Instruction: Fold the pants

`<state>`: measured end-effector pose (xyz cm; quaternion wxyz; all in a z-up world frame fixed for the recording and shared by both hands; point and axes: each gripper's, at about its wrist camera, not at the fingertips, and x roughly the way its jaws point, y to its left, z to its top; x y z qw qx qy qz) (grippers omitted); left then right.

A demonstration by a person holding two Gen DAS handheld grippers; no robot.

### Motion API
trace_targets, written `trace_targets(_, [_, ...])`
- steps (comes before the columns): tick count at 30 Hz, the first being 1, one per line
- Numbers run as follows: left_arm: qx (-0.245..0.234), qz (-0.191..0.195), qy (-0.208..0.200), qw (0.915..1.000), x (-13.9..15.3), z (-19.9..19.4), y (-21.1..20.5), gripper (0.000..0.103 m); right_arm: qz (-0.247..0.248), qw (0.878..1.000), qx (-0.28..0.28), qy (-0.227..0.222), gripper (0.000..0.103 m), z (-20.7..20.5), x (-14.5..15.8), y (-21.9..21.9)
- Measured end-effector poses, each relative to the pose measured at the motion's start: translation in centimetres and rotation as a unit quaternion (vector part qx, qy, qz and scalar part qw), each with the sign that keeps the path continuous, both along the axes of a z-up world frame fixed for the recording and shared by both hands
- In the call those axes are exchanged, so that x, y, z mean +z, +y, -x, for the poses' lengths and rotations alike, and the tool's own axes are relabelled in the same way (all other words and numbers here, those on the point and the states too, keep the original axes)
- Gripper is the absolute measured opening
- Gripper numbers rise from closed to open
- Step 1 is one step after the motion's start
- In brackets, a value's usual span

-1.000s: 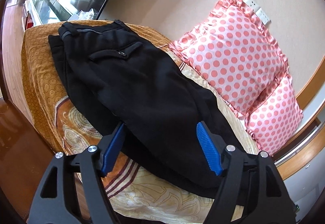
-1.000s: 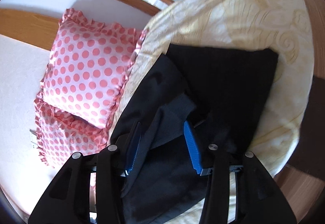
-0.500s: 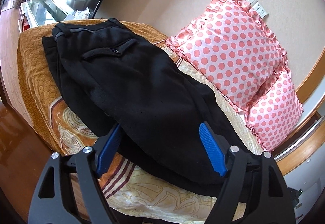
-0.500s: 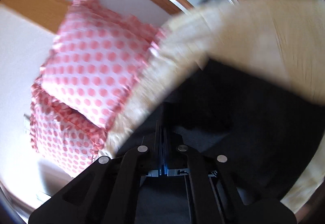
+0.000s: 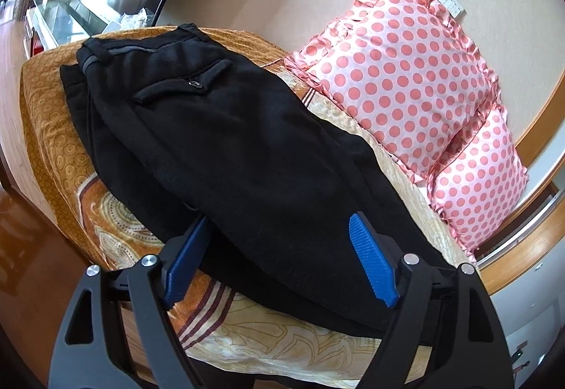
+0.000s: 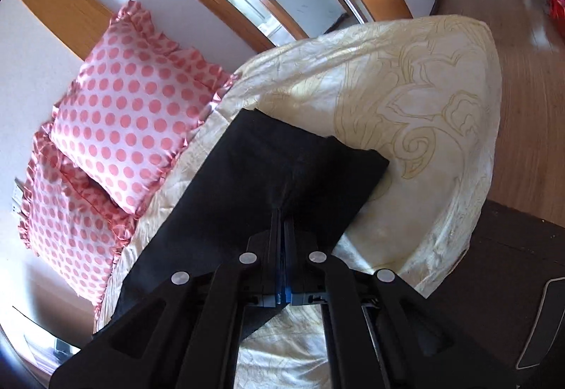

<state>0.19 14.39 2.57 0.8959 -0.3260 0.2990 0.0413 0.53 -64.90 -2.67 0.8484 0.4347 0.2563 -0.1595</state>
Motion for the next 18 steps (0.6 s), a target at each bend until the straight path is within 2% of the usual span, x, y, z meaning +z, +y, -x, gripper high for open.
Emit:
trace_targets(5, [-0.002,0.022,-0.004,0.9998,-0.1,0.2,0.5,0.081,0.04,0.998,-0.015,-0.05,0.001,1.2,2.0,1.5])
trace_targets(9, [-0.002,0.042,-0.008,0.9991,-0.2,0.2,1.1,0.081,0.067,0.997,-0.021,-0.027,0.001,0.0,1.9,2.2])
trace_targets(15, [0.008,0.086,-0.015,0.9961,-0.4,0.1,2.6,0.081,0.062,0.998,-0.019,-0.017,0.001,-0.4,1.5,2.0])
trace_targets(18, [0.019,0.099,-0.017,0.9947,-0.5,-0.1,3.3,0.077,0.06,0.998,-0.018,-0.015,0.001,-0.4,1.3,2.1])
